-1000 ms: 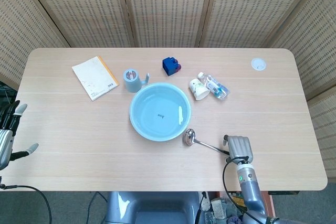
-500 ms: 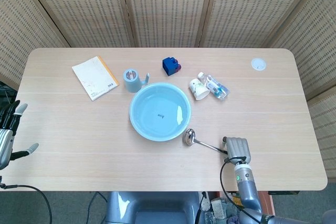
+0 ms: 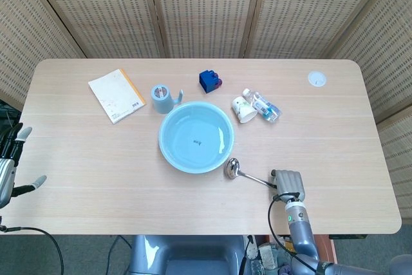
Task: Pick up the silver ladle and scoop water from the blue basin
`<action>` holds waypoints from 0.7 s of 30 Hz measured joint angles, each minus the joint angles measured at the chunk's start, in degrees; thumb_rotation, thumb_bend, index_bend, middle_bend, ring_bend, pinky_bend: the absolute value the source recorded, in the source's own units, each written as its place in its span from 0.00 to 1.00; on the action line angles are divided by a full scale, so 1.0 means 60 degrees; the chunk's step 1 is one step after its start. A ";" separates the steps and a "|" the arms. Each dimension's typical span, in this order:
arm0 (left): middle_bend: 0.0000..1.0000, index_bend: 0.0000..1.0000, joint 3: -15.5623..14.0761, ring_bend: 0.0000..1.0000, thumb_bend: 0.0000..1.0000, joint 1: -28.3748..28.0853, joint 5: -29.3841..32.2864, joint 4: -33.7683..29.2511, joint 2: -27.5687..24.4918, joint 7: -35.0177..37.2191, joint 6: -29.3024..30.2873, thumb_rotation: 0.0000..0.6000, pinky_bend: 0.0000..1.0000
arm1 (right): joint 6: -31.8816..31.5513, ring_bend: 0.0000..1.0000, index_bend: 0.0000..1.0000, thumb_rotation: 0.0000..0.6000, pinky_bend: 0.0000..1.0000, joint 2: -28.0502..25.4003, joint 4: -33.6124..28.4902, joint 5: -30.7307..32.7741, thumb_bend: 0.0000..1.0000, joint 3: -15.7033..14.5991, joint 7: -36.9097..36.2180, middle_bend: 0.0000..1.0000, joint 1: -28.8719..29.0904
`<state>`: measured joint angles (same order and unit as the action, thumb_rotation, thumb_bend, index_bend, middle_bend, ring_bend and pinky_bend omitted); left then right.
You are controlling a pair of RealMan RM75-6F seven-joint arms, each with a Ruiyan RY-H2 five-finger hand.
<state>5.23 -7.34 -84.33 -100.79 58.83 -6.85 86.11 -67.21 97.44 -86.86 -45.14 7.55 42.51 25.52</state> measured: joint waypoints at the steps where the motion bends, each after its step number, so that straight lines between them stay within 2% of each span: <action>1: 0.00 0.00 0.0006 0.00 0.00 0.0000 0.0008 0.0003 -0.0001 0.0007 0.0002 1.00 0.00 | 0.0000 0.99 0.49 1.00 1.00 0.0012 0.0023 0.0001 0.28 -0.0008 -0.0006 0.96 0.0006; 18: 0.00 0.00 0.0018 0.00 0.00 -0.0024 0.0071 0.0003 0.0011 -0.0010 -0.0051 1.00 0.00 | 0.0139 0.99 0.49 1.00 1.00 -0.0155 0.0146 0.0558 0.30 -0.0112 0.0140 0.96 0.0113; 21: 0.00 0.00 0.0011 0.00 0.00 -0.0028 0.0061 0.0000 0.0022 -0.0043 -0.0056 1.00 0.00 | 0.0174 0.99 0.52 1.00 1.00 -0.0192 0.0193 0.0647 0.33 -0.0141 0.0130 0.96 0.0121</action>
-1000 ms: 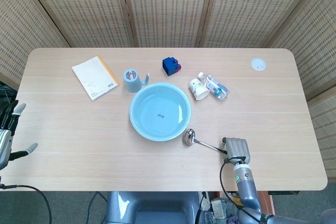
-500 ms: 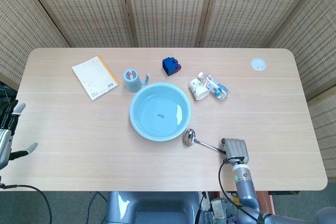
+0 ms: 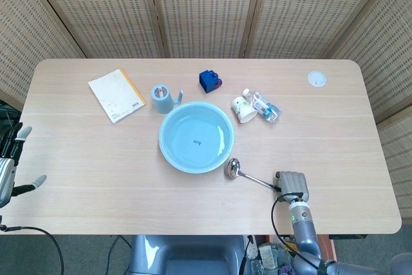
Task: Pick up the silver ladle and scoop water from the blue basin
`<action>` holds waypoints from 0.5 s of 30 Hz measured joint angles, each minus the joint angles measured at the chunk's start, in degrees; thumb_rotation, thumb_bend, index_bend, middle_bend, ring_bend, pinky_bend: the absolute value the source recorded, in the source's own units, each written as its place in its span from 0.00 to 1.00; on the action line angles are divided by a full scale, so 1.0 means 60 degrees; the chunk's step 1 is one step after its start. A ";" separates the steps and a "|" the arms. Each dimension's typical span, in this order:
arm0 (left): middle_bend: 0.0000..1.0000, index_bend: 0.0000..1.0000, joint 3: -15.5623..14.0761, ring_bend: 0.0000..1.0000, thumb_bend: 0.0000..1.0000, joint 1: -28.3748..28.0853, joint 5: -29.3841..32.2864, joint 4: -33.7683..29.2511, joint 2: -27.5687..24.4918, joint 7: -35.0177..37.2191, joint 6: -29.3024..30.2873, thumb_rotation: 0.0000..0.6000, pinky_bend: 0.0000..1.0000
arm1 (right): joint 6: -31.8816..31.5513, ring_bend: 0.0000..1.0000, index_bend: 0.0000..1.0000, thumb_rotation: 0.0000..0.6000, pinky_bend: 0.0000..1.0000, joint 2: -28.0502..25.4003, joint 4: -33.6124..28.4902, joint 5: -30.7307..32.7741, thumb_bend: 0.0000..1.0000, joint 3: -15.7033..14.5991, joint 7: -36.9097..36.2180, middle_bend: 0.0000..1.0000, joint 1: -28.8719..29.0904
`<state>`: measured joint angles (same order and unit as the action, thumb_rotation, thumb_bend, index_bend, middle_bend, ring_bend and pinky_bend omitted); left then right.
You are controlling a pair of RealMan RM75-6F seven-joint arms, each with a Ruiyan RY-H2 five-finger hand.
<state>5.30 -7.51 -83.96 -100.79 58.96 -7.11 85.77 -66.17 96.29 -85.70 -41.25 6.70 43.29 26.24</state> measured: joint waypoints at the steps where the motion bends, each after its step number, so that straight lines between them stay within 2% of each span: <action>1: 0.00 0.00 -0.0002 0.00 0.00 0.0002 -0.0001 0.0003 0.0004 -0.0005 0.0003 1.00 0.00 | 0.0021 0.99 0.54 1.00 1.00 -0.0007 0.0022 0.0022 0.35 -0.0011 -0.0005 0.96 0.0004; 6: 0.00 0.00 -0.0004 0.00 0.00 0.0005 0.0000 -0.0004 0.0003 -0.0012 0.0007 1.00 0.00 | 0.0100 0.99 0.58 1.00 1.00 -0.0029 0.0087 0.0120 0.44 -0.0060 0.0017 0.96 0.0032; 11: 0.00 0.00 0.0003 0.00 0.00 -0.0007 0.0026 -0.0001 0.0011 -0.0027 -0.0015 1.00 0.00 | 0.0130 0.99 0.65 1.00 1.00 -0.0038 0.0169 0.0119 0.66 -0.0115 0.0006 0.96 0.0047; 15: 0.00 0.00 0.0006 0.00 0.00 -0.0026 0.0040 -0.0005 0.0013 -0.0036 -0.0048 1.00 0.00 | 0.0214 0.99 0.68 1.00 1.00 -0.0147 0.0198 -0.0266 0.78 -0.0202 -0.0321 0.96 0.0020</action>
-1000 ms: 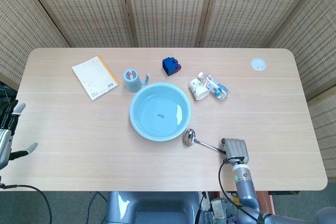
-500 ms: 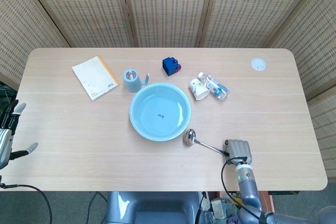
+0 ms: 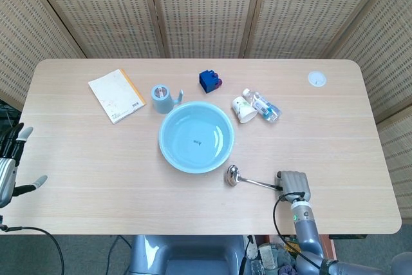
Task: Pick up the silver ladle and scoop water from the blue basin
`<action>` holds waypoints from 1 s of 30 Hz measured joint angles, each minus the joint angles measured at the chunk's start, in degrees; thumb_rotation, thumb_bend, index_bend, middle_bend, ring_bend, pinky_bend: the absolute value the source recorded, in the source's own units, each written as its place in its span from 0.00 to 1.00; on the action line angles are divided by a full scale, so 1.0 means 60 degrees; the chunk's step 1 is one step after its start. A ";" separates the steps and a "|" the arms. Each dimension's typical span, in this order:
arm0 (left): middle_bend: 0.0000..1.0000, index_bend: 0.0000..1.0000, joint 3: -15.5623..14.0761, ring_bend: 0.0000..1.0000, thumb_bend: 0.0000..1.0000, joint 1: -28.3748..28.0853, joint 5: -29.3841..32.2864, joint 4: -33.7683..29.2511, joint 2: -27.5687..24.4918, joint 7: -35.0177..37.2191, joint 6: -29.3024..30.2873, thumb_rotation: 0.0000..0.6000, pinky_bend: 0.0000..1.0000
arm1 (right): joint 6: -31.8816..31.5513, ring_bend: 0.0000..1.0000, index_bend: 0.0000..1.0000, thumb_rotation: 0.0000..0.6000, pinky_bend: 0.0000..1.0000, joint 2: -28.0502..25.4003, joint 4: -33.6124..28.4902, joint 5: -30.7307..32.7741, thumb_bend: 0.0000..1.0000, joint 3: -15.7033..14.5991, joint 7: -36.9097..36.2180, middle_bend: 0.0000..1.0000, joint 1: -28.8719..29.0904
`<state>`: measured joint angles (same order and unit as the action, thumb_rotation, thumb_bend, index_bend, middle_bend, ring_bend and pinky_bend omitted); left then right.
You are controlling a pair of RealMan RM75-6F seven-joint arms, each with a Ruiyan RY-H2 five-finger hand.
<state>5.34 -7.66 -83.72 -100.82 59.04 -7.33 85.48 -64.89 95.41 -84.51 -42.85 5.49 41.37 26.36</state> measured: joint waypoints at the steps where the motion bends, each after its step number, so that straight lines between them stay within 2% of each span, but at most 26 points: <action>1: 0.00 0.00 -0.0001 0.00 0.00 -0.0003 -0.0004 -0.0003 -0.0007 0.0012 -0.0006 1.00 0.00 | 0.0070 0.99 0.69 1.00 1.00 -0.0081 -0.0021 -0.0170 0.81 -0.0045 -0.0147 0.96 -0.0011; 5: 0.00 0.00 -0.0006 0.00 0.00 0.0008 -0.0010 -0.0001 -0.0018 0.0064 0.0007 1.00 0.00 | 0.0510 0.99 0.70 1.00 1.00 -0.0591 -0.0107 -0.1197 0.83 -0.0284 -0.1077 0.96 -0.0063; 9: 0.00 0.00 -0.0014 0.00 0.00 0.0009 -0.0019 0.0003 -0.0016 0.0077 0.0004 1.00 0.00 | 0.0949 0.99 0.70 1.00 1.00 -0.1168 -0.0053 -0.2682 0.83 -0.0623 -0.2378 0.96 -0.0113; 15: 0.00 0.00 -0.0030 0.00 0.00 -0.0009 -0.0028 -0.0030 0.0014 -0.0040 -0.0024 1.00 0.00 | 0.1163 0.99 0.70 1.00 1.00 -0.2033 0.0199 -0.4996 0.84 -0.1191 -0.4454 0.96 -0.0207; 18: 0.00 0.00 -0.0036 0.00 0.00 -0.0011 -0.0025 -0.0031 0.0037 -0.0076 -0.0026 1.00 0.00 | 0.1174 0.99 0.70 1.00 1.00 -0.2481 0.0256 -0.5768 0.85 -0.1417 -0.5270 0.96 -0.0234; 30: 0.00 0.00 -0.0032 0.00 0.00 -0.0030 0.0005 -0.0032 0.0074 -0.0169 -0.0049 1.00 0.00 | 0.0885 1.00 0.71 1.00 1.00 -0.3631 -0.0066 -0.7201 0.86 -0.1709 -0.6819 0.96 -0.0155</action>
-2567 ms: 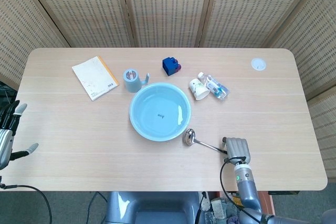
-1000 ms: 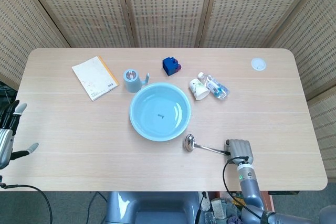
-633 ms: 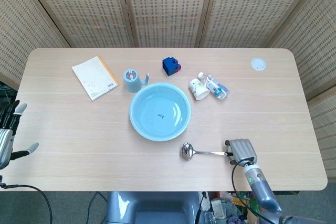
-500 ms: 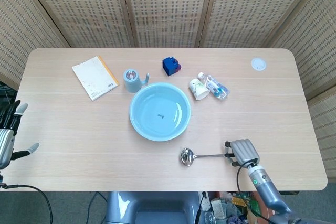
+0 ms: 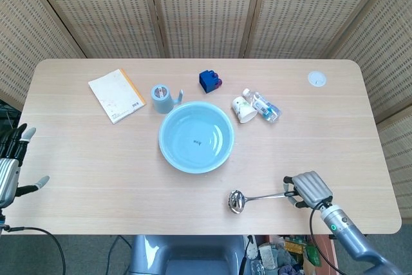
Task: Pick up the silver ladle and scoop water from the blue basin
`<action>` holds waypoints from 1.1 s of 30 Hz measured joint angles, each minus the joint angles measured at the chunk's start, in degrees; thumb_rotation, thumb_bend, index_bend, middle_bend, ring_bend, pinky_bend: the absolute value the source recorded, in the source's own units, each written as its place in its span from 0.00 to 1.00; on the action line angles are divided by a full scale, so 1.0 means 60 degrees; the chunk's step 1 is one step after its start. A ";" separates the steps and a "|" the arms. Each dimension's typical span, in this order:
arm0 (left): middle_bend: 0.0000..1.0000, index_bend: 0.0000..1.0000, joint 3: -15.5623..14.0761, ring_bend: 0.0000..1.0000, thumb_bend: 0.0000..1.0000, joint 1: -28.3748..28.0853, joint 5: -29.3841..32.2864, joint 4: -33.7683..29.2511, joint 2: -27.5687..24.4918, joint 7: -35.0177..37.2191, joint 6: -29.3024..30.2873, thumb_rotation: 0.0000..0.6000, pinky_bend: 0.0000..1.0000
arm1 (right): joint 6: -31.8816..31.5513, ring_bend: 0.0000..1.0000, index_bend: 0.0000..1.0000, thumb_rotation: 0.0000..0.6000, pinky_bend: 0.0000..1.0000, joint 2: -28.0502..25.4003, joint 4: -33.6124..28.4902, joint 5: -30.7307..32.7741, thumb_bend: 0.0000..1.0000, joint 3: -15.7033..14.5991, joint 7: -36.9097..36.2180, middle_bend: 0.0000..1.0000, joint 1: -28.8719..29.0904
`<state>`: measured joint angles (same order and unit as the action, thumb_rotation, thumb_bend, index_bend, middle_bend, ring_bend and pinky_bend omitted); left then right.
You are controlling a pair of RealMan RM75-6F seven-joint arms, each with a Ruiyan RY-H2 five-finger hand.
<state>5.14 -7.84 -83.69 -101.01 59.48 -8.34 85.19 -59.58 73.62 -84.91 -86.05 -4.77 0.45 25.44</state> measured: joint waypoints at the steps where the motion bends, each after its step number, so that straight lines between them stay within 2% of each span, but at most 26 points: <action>1: 0.00 0.00 0.0001 0.00 0.00 -0.0002 0.0003 -0.0001 0.0004 -0.0015 -0.0002 1.00 0.00 | -0.0030 1.00 0.71 1.00 1.00 -0.0098 -0.0050 -0.0083 0.86 0.0000 -0.0101 0.96 0.0018; 8: 0.00 0.00 0.0022 0.00 0.00 -0.0045 0.0064 0.0013 0.0033 -0.0064 -0.0072 1.00 0.00 | 0.0033 1.00 0.71 1.00 1.00 -0.0749 -0.0781 -0.0195 0.86 0.0175 -0.0449 0.96 0.0247; 14: 0.00 0.00 0.0047 0.00 0.00 -0.0112 0.0125 0.0033 0.0083 -0.0171 -0.0158 1.00 0.00 | 0.0694 1.00 0.71 1.00 1.00 -0.1861 -0.2329 0.0572 0.87 0.0875 -0.0253 0.96 0.0886; 18: 0.00 0.00 0.0058 0.00 0.00 -0.0164 0.0168 0.0046 0.0117 -0.0227 -0.0239 1.00 0.00 | 0.1282 1.00 0.71 1.00 1.00 -0.2402 -0.3076 0.1774 0.87 0.1533 0.0317 0.96 0.1485; 24: 0.00 0.00 0.0080 0.00 0.00 -0.0238 0.0293 0.0075 0.0158 -0.0305 -0.0381 1.00 0.00 | 0.1869 1.00 0.71 1.00 1.00 -0.2763 -0.3706 0.3703 0.87 0.2278 0.1531 0.96 0.2417; 33: 0.00 0.00 0.0138 0.00 0.00 -0.0406 0.0510 0.0145 0.0265 -0.0456 -0.0676 1.00 0.00 | 0.2128 1.00 0.71 1.00 1.00 -0.2329 -0.3572 0.6500 0.87 0.2784 0.3358 0.96 0.3944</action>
<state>5.97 -10.28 -80.63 -100.14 61.07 -11.08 81.13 -46.81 59.64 -106.34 -47.05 11.94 20.60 49.10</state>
